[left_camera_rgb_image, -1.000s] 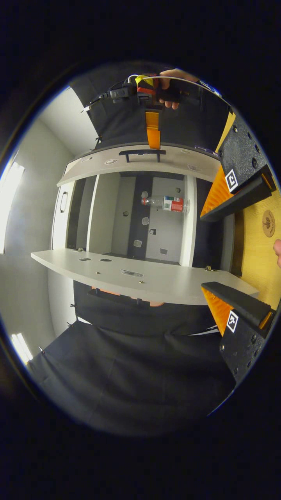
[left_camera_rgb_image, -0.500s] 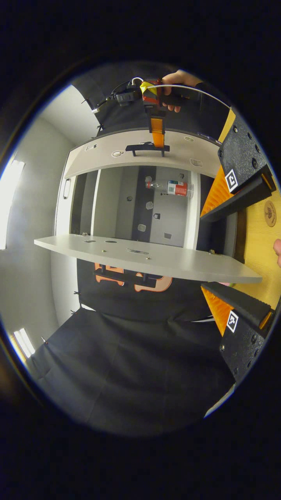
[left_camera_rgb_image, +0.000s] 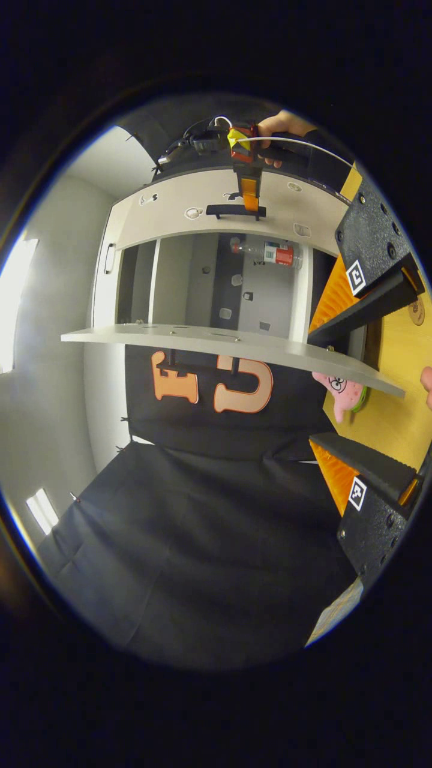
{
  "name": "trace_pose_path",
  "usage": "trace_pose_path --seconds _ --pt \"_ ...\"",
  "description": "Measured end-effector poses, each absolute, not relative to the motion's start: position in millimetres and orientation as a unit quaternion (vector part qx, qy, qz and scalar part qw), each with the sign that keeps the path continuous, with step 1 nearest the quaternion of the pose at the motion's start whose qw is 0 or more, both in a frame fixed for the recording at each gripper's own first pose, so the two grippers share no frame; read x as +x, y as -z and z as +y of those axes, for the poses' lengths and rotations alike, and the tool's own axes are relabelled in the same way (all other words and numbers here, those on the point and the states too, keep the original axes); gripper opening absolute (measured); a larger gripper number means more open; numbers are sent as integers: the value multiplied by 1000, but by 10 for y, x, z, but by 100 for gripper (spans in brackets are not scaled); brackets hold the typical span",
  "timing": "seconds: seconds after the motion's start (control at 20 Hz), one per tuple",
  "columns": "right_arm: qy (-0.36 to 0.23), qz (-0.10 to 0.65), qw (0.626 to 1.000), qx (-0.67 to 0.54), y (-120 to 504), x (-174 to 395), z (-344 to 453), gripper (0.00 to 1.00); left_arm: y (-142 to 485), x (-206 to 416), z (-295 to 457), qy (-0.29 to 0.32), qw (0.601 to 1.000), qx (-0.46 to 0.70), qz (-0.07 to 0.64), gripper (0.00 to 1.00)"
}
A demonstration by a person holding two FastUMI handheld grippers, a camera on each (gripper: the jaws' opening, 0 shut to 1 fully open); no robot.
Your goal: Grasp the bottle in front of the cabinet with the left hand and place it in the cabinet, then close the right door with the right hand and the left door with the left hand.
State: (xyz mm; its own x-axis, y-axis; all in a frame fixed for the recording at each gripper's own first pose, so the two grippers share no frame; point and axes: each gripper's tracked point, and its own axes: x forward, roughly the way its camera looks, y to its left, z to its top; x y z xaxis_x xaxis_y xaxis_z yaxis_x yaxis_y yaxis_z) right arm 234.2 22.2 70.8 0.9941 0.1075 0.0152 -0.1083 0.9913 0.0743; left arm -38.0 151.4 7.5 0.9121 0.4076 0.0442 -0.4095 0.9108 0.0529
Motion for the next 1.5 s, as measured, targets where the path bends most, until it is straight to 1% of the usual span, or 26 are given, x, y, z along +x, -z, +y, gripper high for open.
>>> trace_pose_path --seconds 0.05,0.1,0.25,0.3,0.6,0.75,0.85,0.95,1.25,1.35,1.4,1.45,1.5 --pt "-53 -6 998 35 -697 2344 225 98 -113 -409 1564 -216 976 28 -20 92" --pt "-51 -5 998 33 -702 2340 221 98 -154 -429 1613 -223 974 24 -25 94" --pt "-54 -10 998 43 -756 2220 220 98 -250 -462 1782 -239 970 13 -37 92" --pt "-56 -15 997 47 -785 2135 204 98 -302 -467 1849 -245 969 13 -43 94" --pt "-45 -26 999 17 -802 1553 5 98 -749 -205 2198 -261 963 22 -70 94" --pt "-33 -27 999 1 -742 1273 -70 98 -875 -5 2372 -271 960 19 -70 94" --pt "-40 -24 999 0 -656 1068 -57 98 -984 140 2429 -266 961 17 -78 94" --pt "-32 -11 999 2 -525 920 -126 98 -1100 302 2457 -261 961 23 -86 94" --pt "-13 4 1000 10 -227 668 -314 98 -1159 581 2367 -247 963 49 -95 94" --pt "-9 8 1000 -3 -168 614 -348 98 -1192 584 2363 -250 961 60 -102 93" --pt "-8 8 1000 -7 -162 601 -362 98 -1200 583 2361 -251 960 62 -103 90" --pt "-9 8 1000 -8 -153 586 -363 98 -1204 602 2338 -246 962 62 -101 93" --pt "-9 8 1000 -6 -158 577 -369 98 -1213 626 2327 -241 964 62 -98 89"
